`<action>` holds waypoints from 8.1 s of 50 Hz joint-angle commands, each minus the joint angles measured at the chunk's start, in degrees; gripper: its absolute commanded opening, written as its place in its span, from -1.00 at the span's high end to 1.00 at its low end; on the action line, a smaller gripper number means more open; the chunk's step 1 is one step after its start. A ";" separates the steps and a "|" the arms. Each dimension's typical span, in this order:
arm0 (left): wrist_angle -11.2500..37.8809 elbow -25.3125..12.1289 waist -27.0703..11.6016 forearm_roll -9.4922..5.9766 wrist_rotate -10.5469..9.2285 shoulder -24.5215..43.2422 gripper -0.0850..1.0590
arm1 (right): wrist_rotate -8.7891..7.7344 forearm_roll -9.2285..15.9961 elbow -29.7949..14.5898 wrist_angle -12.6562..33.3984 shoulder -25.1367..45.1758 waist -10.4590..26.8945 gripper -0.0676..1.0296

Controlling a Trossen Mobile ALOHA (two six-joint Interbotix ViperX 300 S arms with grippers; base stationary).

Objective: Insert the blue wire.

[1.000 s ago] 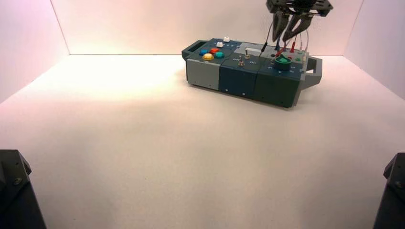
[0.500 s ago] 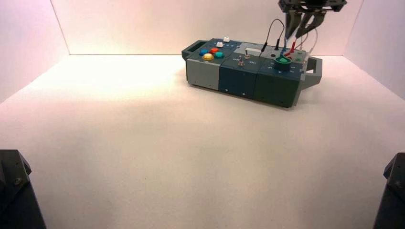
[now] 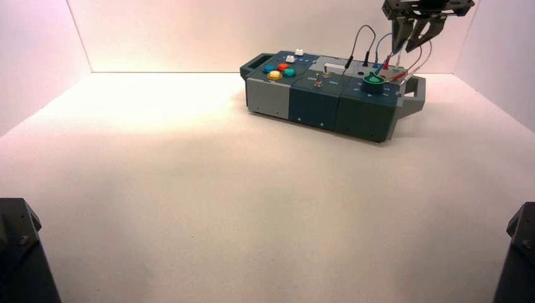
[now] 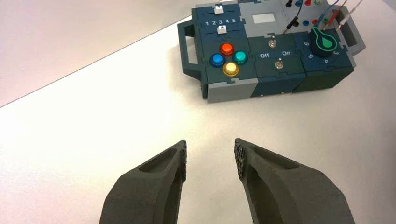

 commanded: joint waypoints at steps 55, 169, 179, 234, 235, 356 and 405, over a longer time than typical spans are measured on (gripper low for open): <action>-0.53 -0.35 0.79 0.09 0.35 -0.26 -0.12 | -0.09 4.31 -2.81 10.99 0.00 5.98 -0.03; -0.70 -0.18 2.11 0.18 0.35 -0.26 -0.12 | 1.32 3.96 12.39 -15.56 -9.23 6.06 0.92; -1.14 -0.09 2.20 0.18 0.35 -0.26 -0.12 | 1.32 4.22 14.15 -20.65 -9.14 6.33 0.92; -12.83 4.04 -0.62 0.00 3.34 -1.67 -0.12 | 1.41 4.22 18.63 -37.44 -4.66 6.94 0.92; -12.83 4.04 -0.79 -0.09 3.43 -1.58 -0.12 | 1.41 4.22 18.63 -37.53 -4.75 7.03 0.92; -16.26 4.92 -9.49 0.09 4.13 1.58 -0.07 | 1.85 4.13 19.07 -47.02 -0.35 8.96 0.92; -16.26 5.01 -9.49 0.26 4.39 1.67 -0.07 | 1.76 4.04 20.48 -44.21 -2.81 8.96 0.92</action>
